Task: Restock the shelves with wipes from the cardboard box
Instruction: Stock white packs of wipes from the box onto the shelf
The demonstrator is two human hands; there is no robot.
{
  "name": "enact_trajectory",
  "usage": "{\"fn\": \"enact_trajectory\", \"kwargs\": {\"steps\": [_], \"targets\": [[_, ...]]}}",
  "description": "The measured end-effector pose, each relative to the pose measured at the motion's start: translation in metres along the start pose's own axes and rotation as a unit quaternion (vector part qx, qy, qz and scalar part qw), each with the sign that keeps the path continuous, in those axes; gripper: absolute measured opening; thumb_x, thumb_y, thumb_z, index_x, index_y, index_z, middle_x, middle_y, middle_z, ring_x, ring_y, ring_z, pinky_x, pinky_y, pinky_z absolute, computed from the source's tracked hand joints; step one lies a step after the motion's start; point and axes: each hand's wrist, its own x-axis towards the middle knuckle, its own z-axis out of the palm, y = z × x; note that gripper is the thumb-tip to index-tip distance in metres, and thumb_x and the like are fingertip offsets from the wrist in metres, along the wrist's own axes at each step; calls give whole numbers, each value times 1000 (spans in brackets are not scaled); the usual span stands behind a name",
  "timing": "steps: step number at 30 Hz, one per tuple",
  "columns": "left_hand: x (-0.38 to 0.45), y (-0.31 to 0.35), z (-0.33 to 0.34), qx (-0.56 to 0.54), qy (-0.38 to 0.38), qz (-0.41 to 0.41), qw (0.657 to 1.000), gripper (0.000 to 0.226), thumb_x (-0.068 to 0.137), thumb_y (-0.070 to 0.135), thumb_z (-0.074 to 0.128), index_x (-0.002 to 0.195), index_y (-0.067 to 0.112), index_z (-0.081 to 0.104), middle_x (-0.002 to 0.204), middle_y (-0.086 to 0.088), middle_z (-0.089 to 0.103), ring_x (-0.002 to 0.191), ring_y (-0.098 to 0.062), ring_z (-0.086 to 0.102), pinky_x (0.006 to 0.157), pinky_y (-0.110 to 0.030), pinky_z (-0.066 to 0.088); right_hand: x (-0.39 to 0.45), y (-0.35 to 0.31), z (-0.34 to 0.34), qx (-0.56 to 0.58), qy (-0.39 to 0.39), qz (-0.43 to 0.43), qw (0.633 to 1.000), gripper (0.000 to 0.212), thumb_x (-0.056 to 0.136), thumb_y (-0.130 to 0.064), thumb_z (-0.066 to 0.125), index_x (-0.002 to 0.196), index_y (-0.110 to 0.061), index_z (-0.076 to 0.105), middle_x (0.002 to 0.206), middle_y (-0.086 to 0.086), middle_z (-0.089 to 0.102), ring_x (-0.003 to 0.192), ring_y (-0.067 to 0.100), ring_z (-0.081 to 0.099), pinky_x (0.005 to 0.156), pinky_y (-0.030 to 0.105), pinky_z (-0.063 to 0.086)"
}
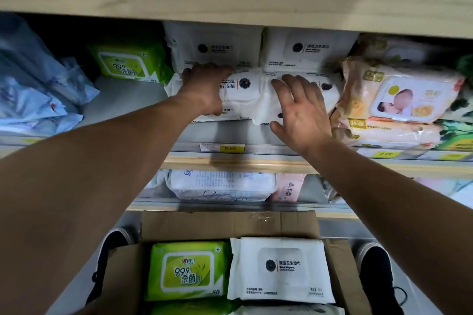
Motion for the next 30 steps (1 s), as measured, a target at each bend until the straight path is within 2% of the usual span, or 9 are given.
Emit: {"fn": "enact_trajectory", "kwargs": {"steps": [4,10,17,23,28,30], "targets": [[-8,-3,11,14,56,47,997,101,54,26,88,142,29,37,145,-1,37,129,-34,33,106,-45,31,-8,0,-6,-4,3,5,1000,86,70,-34,76,143,-13,36,145,13,38,132,36,34,113,49,25],[-35,9,16,-1,110,34,993,83,71,21,73,144,23,34,149,-4,36,137,-29,28,114,-53,15,-22,-7,-25,-12,0,10,1000,85,70,-35,76,142,-12,36,142,14,40,130,36,37,111,49,28],[-76,17,-7,-55,137,59,987,70,74,31,64,140,21,41,144,-8,45,130,-31,41,107,-52,32,-57,-33,-63,26,-39,18,999,82,78,-38,71,146,-16,31,149,9,32,137,31,27,116,44,21],[-162,41,-12,-127,106,81,983,70,80,33,65,143,15,39,147,-11,42,133,-29,39,113,-41,28,-127,-61,-84,62,-88,21,994,79,82,-38,68,148,-16,29,151,8,30,138,30,26,116,42,18],[-238,67,-2,-165,71,99,979,66,77,27,69,137,12,48,139,-11,51,124,-32,49,106,-41,37,-200,-76,-88,110,-130,42,984,77,77,-34,70,144,-14,39,148,9,37,134,33,33,113,43,26],[-266,75,8,-177,60,96,978,65,75,26,70,135,11,50,137,-11,54,122,-32,50,104,-40,39,-230,-81,-89,100,-169,39,980,78,79,-38,70,145,-17,35,149,6,34,135,30,30,114,41,25]]}}
